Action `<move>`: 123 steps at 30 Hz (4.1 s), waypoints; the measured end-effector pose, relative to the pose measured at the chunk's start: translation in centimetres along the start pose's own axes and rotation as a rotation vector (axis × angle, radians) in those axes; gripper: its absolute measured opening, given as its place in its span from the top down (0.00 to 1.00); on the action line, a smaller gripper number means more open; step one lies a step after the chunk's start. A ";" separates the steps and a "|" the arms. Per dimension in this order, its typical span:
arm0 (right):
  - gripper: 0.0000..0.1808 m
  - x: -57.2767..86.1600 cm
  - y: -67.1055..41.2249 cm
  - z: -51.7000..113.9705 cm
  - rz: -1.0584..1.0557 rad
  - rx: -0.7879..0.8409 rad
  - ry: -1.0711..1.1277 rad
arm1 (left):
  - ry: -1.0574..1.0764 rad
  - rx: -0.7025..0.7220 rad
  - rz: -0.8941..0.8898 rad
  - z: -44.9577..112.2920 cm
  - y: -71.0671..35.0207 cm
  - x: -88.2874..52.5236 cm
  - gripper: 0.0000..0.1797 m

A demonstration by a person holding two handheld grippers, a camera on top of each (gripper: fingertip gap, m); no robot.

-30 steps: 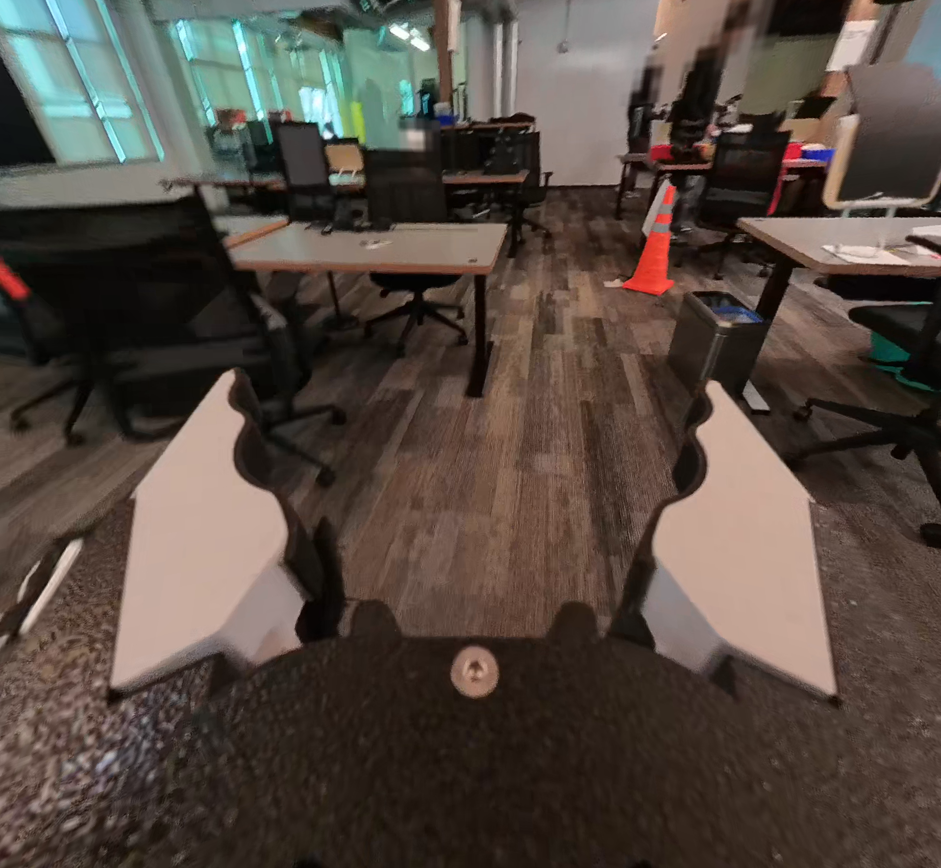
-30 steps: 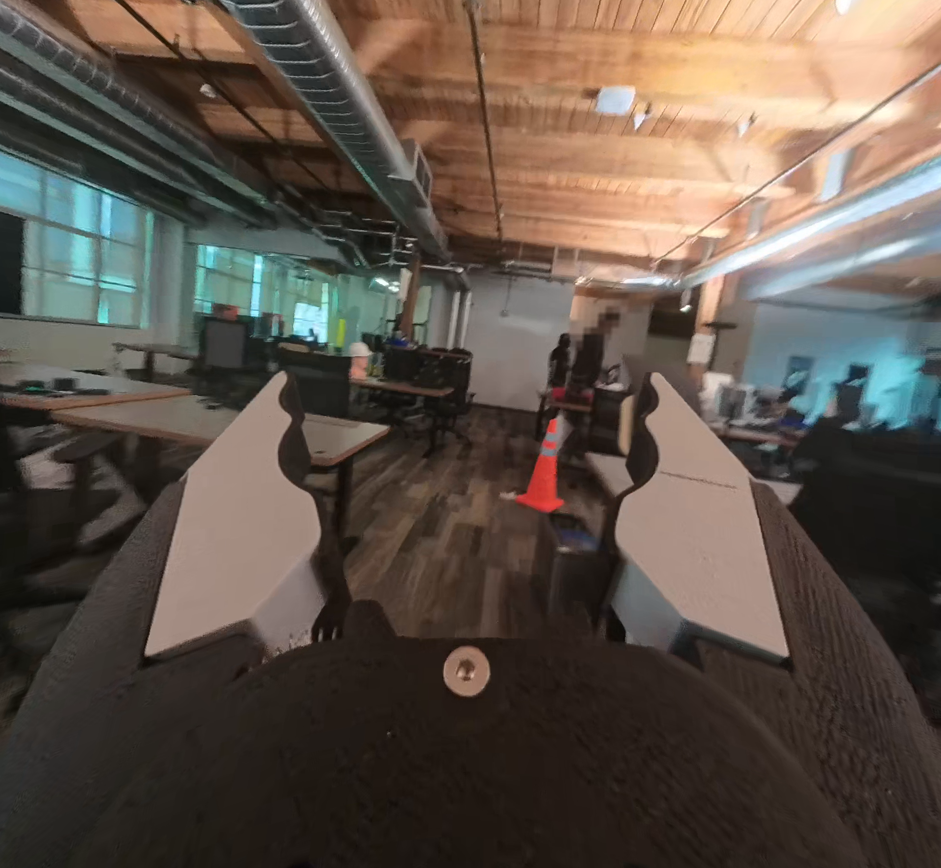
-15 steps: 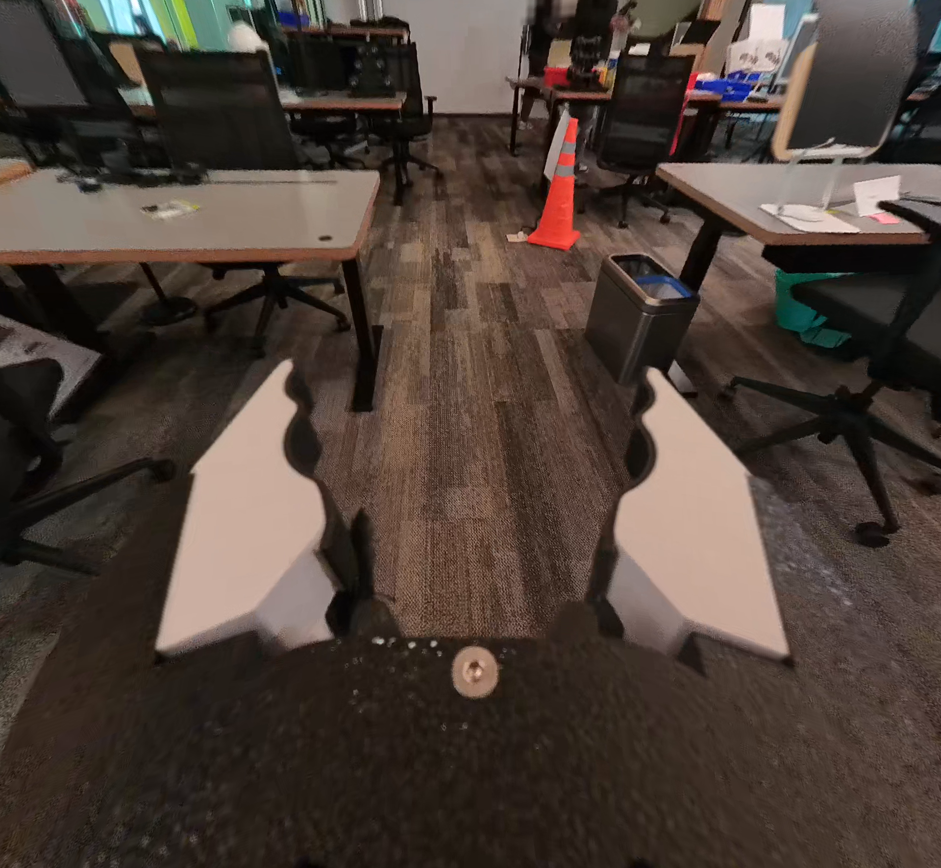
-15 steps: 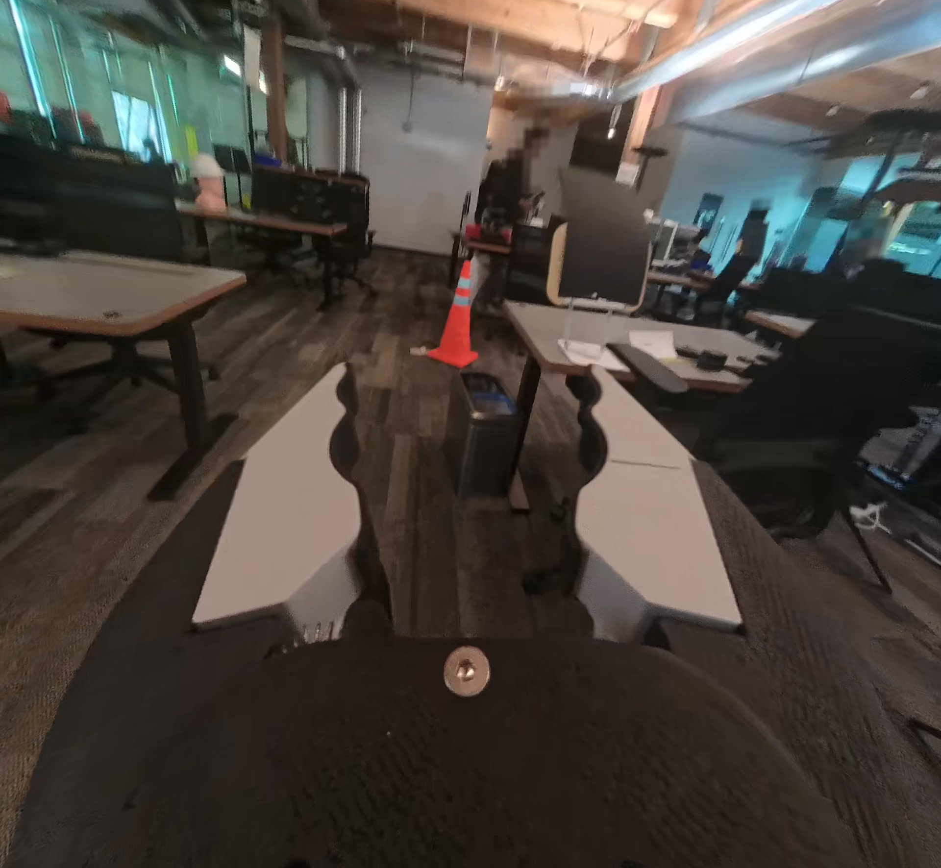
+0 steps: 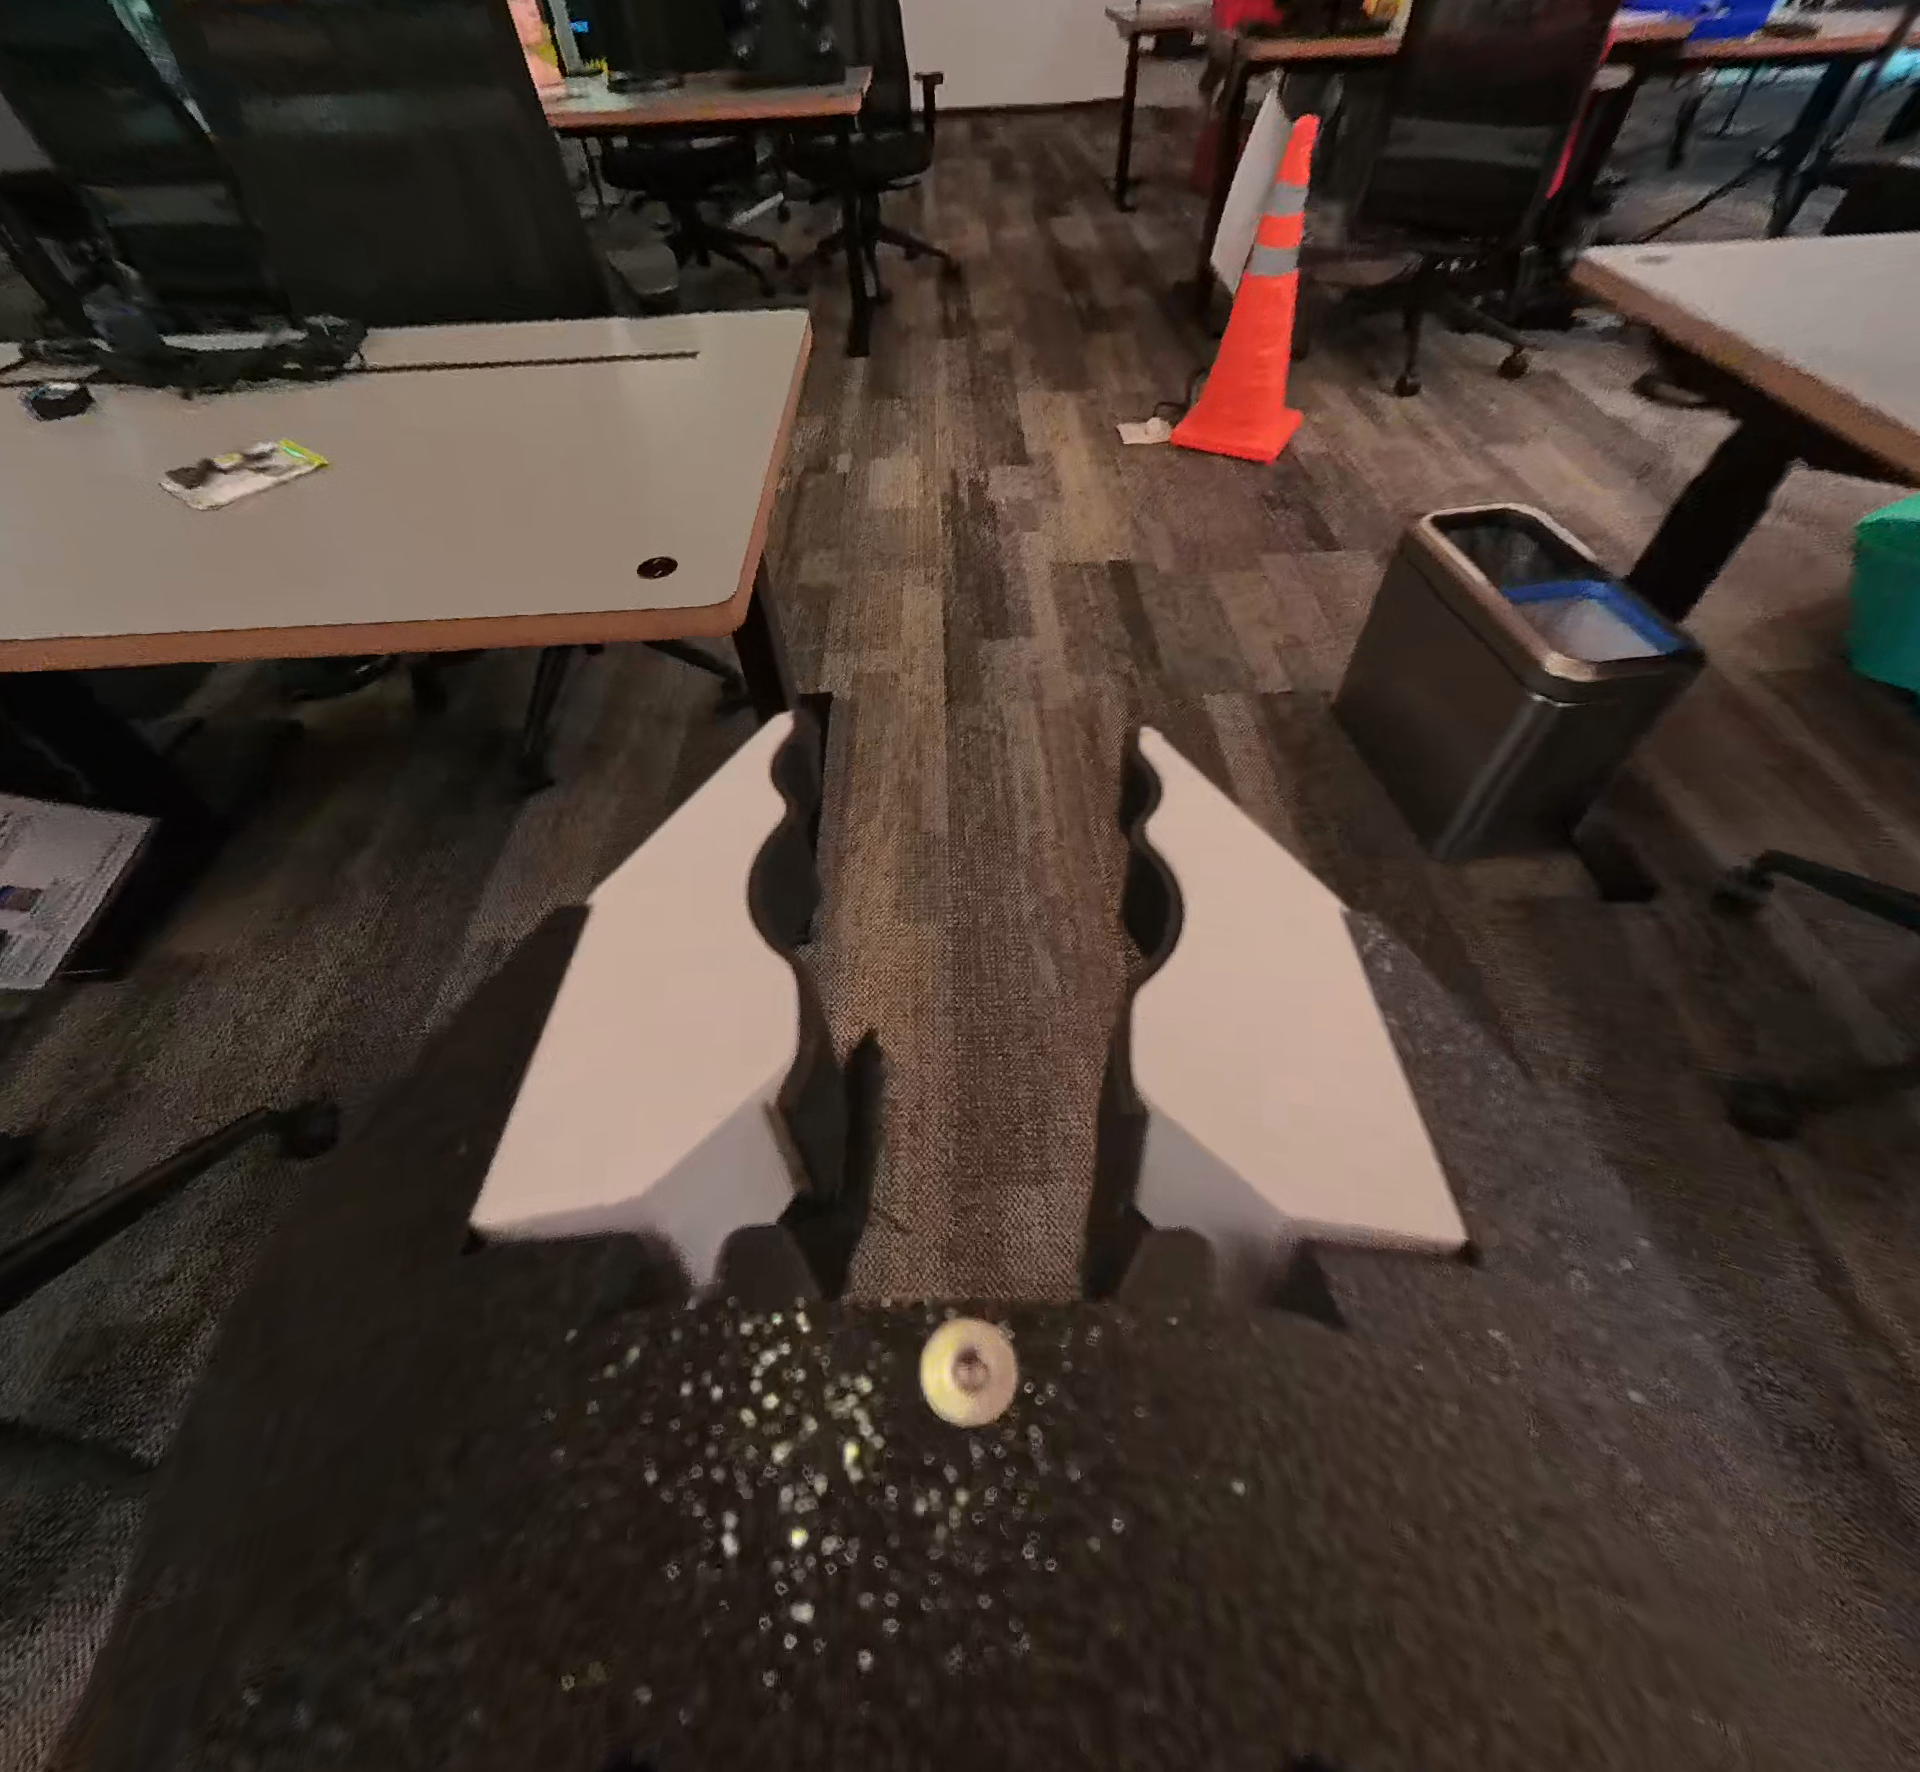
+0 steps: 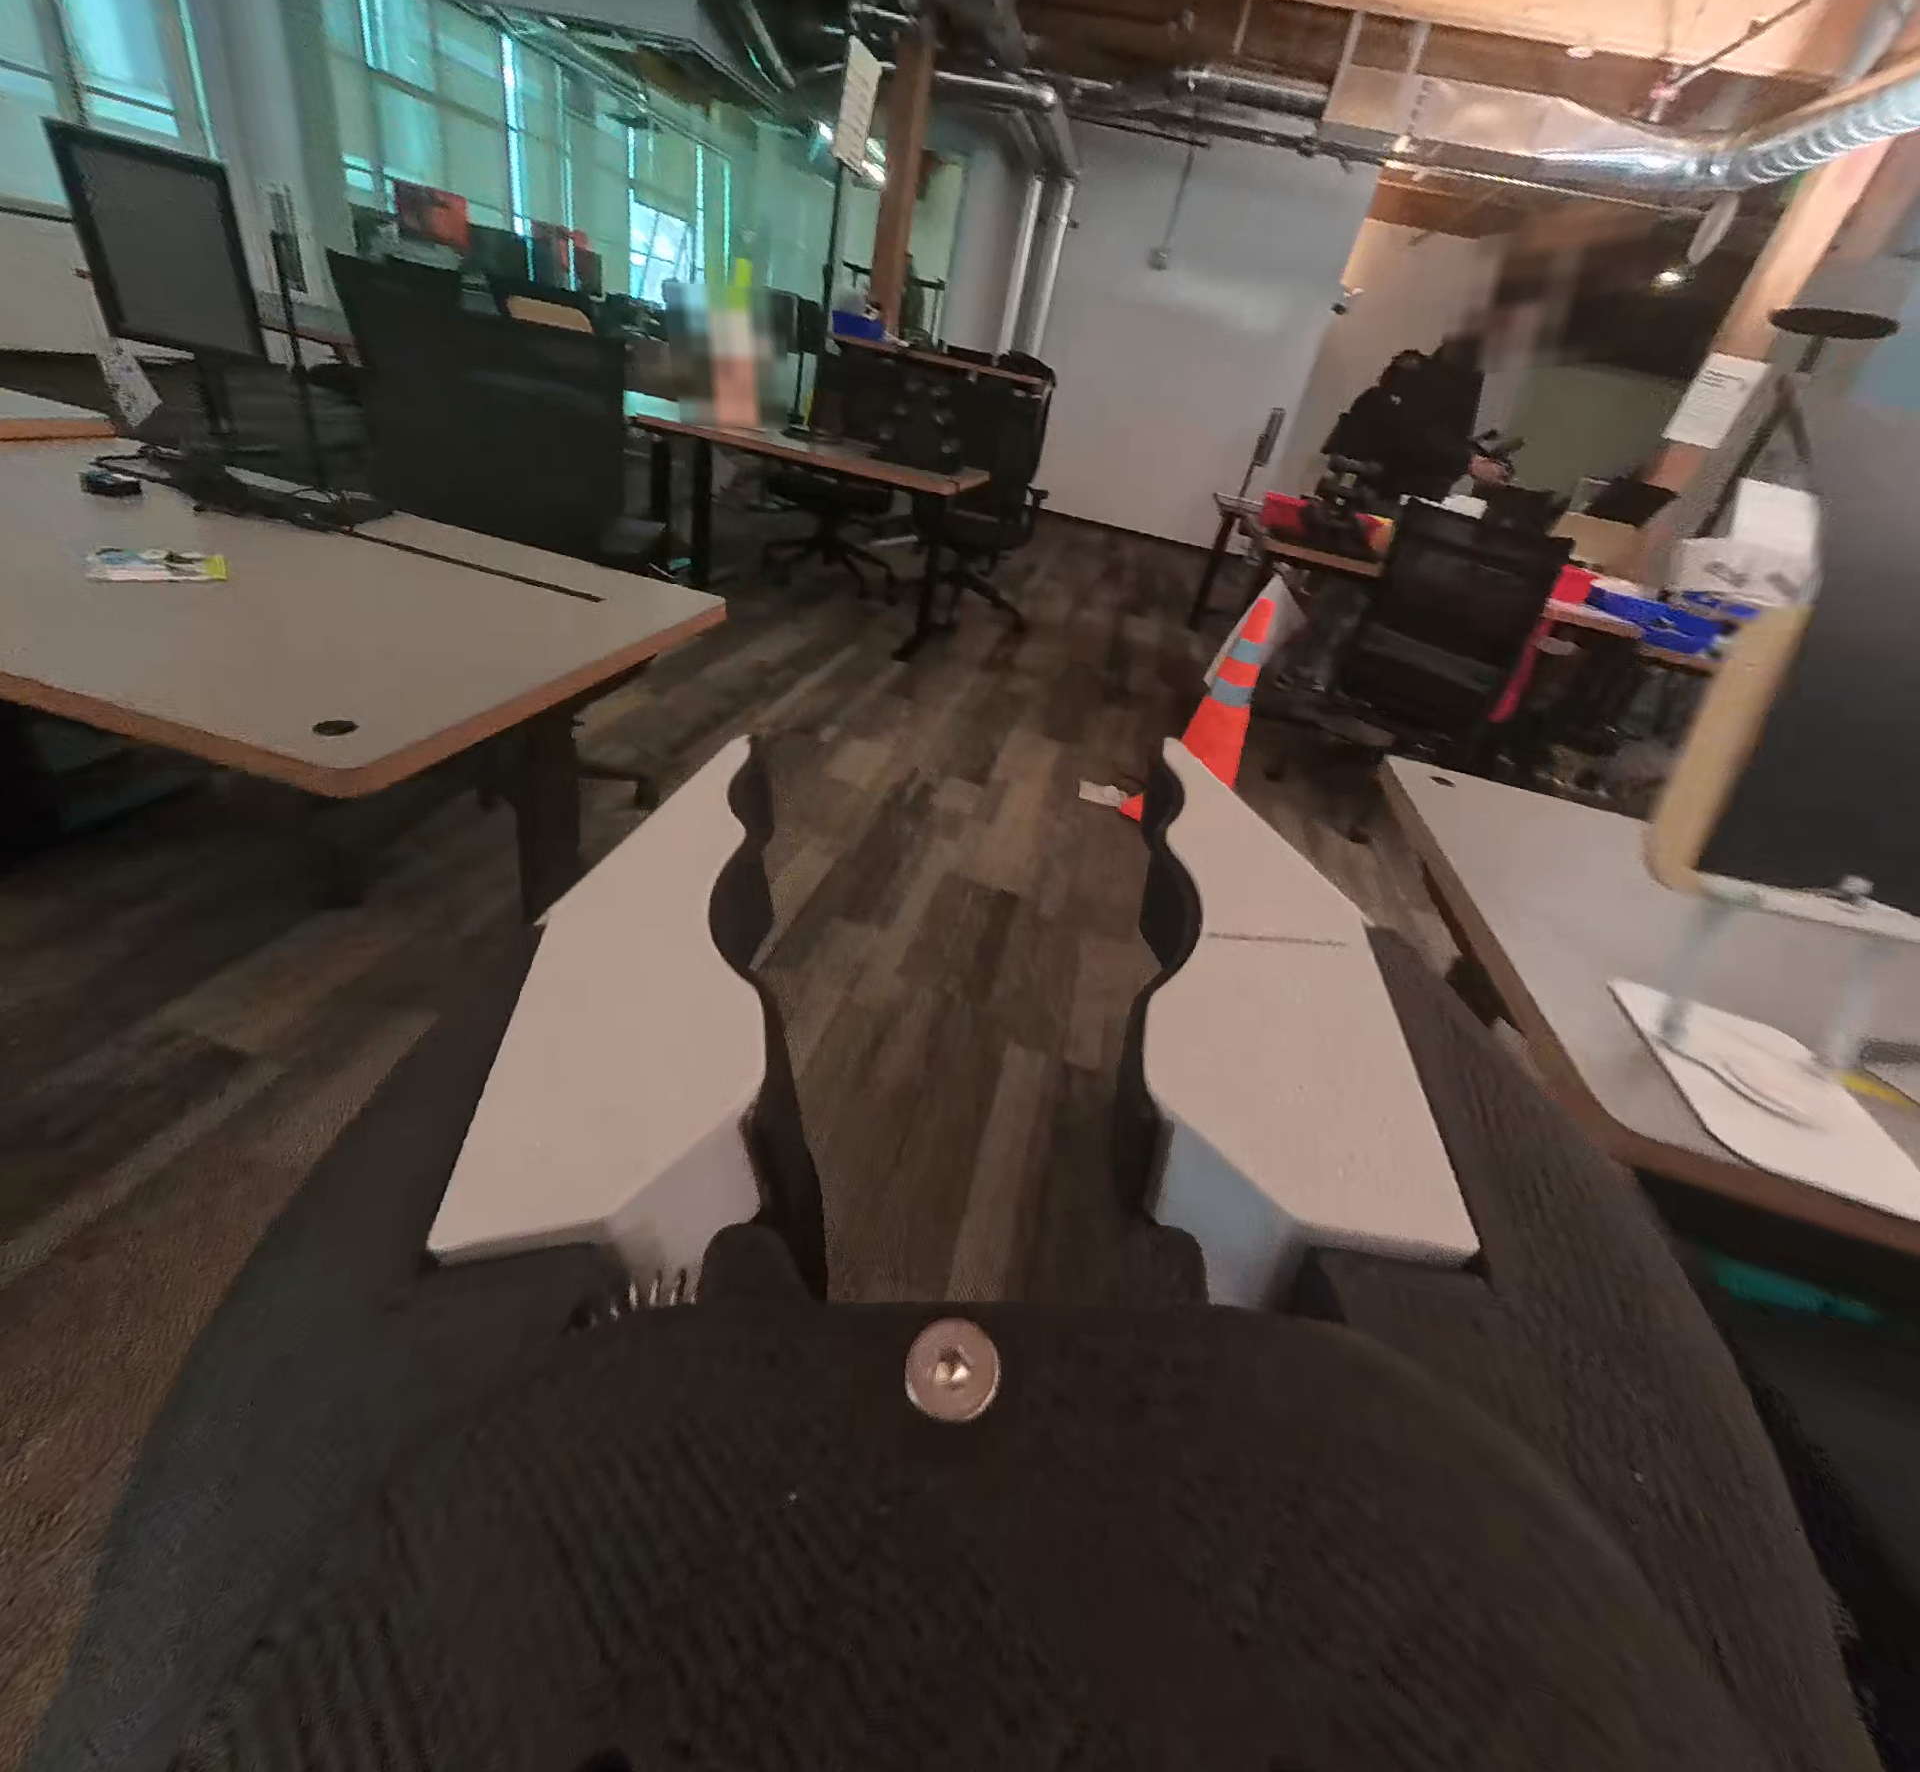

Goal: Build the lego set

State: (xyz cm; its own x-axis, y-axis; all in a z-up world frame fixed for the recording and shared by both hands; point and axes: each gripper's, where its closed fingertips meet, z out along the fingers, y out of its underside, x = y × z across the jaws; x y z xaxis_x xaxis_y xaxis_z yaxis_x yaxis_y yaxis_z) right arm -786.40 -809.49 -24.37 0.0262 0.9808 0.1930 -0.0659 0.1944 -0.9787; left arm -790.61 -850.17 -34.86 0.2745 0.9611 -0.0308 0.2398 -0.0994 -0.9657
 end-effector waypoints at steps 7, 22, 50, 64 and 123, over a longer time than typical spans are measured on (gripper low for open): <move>0.79 1.5 -1.0 22.3 -0.004 0.030 -0.017 | 0.077 -0.095 -0.074 21.3 -6.7 -3.3 0.78; 0.85 21.3 14.2 53.7 -0.040 -0.192 0.189 | 0.067 0.253 0.188 68.7 -28.6 2.5 0.86; 0.73 38.7 7.6 139.1 -0.498 0.245 0.221 | 0.005 0.389 0.557 148.3 -52.8 2.5 0.72; 0.74 61.2 13.5 171.9 -0.631 0.158 0.496 | -0.013 0.634 0.425 186.0 -67.5 9.1 0.72; 0.76 109.2 32.5 306.8 -0.292 0.220 0.498 | 0.209 0.592 0.262 333.0 -106.2 28.1 0.69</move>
State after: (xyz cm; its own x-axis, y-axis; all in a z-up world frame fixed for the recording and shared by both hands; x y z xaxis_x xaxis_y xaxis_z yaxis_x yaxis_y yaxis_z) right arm -1091.75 -692.05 -13.66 0.5332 0.7731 0.3436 -0.1886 0.5045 -0.8426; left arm -1118.42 -726.83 -19.00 0.4429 0.8485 -0.2898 -0.3931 -0.1067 -0.9133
